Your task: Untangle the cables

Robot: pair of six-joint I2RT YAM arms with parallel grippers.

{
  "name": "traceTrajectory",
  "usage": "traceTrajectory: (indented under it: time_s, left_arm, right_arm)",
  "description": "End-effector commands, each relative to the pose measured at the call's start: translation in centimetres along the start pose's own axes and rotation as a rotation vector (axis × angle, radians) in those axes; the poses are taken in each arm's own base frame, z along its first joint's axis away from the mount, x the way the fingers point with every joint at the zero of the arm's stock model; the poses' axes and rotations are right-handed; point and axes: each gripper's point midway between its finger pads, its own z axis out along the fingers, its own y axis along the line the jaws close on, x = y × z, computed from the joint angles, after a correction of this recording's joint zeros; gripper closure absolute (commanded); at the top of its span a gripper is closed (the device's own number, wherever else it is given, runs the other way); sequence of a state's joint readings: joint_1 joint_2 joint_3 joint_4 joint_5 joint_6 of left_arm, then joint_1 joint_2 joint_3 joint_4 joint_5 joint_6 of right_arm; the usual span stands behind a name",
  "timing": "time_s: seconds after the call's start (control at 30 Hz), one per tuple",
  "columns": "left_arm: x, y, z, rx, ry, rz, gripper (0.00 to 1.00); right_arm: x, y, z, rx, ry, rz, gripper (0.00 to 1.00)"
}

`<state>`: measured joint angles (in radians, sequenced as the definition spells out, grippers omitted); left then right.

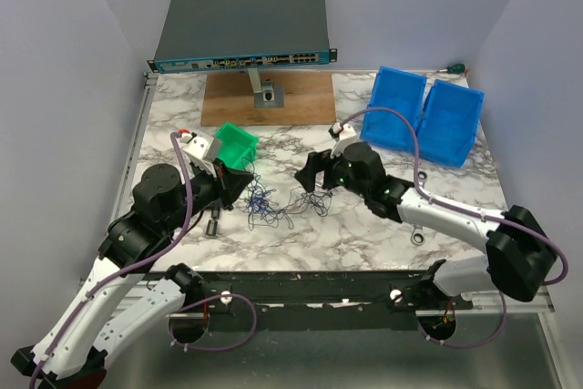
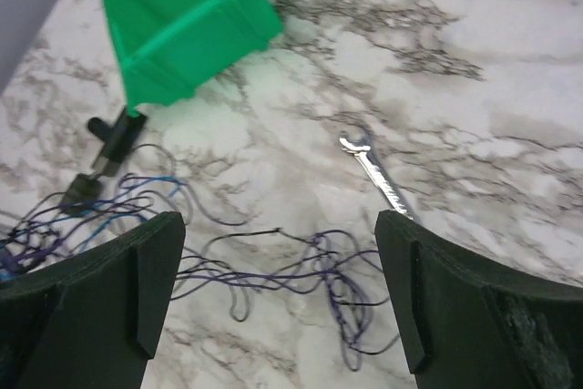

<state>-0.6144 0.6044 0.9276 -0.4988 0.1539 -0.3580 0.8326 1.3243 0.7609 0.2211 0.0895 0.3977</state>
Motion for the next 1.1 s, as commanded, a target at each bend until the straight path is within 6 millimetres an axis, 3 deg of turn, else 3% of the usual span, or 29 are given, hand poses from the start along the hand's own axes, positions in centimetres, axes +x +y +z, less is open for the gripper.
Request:
traceTrajectory:
  time_s: [0.0, 0.17, 0.43, 0.7, 0.87, 0.93, 1.03, 1.07]
  left_arm:
    - [1.0, 0.8, -0.2, -0.022, 0.018, 0.046, 1.00]
    - [2.1, 1.3, 0.1, -0.028, 0.041, 0.058, 1.00]
    - [3.1, 2.7, 0.1, -0.090, 0.064, 0.069, 1.00]
    - [3.0, 3.2, 0.0, -0.114, 0.048, 0.070, 1.00]
    - [3.0, 3.2, 0.1, -0.118, 0.052, 0.069, 1.00]
    - [3.0, 3.3, 0.1, -0.123, 0.053, 0.070, 1.00]
    - [3.1, 3.6, 0.1, -0.138, 0.057, 0.068, 1.00]
    - [3.1, 3.6, 0.1, -0.142, 0.060, 0.068, 1.00]
  right_arm:
    - [3.2, -3.7, 0.1, 0.016, 0.213, 0.025, 0.06]
    - [4.4, -2.8, 1.1, -0.076, 0.300, 0.057, 0.04]
    - [6.1, -1.5, 2.7, -0.245, 0.380, -0.098, 0.16]
    - [7.8, -1.8, 4.7, -0.205, 0.403, -0.150, 0.21]
    - [8.1, -0.4, 5.9, -0.242, 0.401, -0.168, 0.31]
    - [7.8, -0.1, 6.3, -0.238, 0.385, -0.169, 0.47]
    - [6.7, -0.6, 6.6, -0.186, 0.343, -0.165, 0.91]
    - [6.0, -0.9, 6.5, -0.157, 0.322, -0.162, 0.99]
